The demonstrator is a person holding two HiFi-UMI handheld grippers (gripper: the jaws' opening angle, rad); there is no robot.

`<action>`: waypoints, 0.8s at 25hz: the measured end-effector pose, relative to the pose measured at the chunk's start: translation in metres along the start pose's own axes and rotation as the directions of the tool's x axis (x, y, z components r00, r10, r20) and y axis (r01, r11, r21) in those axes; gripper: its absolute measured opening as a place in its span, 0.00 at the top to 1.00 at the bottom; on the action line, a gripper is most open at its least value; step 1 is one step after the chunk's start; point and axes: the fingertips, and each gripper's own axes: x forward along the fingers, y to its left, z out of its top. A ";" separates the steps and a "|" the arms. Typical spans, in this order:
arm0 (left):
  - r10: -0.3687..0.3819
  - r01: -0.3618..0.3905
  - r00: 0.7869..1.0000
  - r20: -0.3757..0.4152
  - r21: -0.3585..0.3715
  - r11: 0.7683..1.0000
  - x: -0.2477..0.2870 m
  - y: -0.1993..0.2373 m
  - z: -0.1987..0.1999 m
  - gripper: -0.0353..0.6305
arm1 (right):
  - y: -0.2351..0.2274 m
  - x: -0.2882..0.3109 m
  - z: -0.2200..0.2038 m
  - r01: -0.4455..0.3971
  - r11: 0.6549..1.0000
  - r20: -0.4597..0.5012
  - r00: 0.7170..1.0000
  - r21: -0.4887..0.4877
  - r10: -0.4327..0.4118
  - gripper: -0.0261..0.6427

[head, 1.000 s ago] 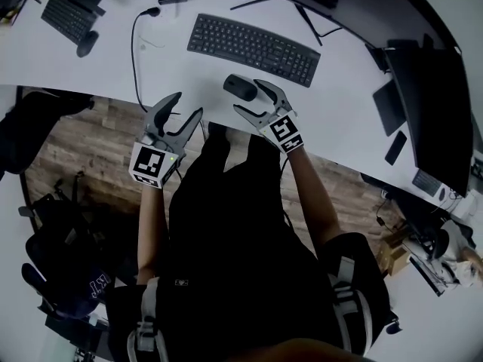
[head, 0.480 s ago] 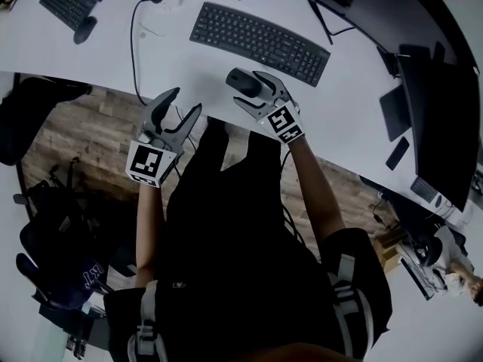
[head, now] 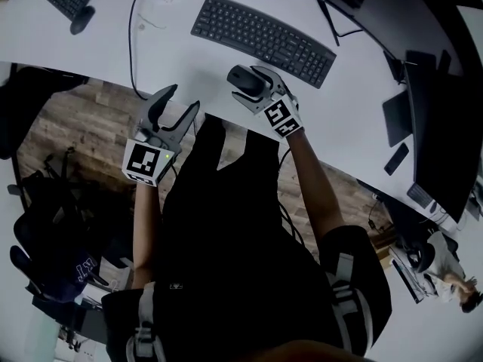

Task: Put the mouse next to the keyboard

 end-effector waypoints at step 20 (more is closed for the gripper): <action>0.027 -0.027 0.999 -0.021 -0.019 0.999 -0.006 0.011 -0.017 0.61 | 0.002 0.023 -0.021 0.019 0.993 -0.126 0.991 -0.114 -0.033 0.50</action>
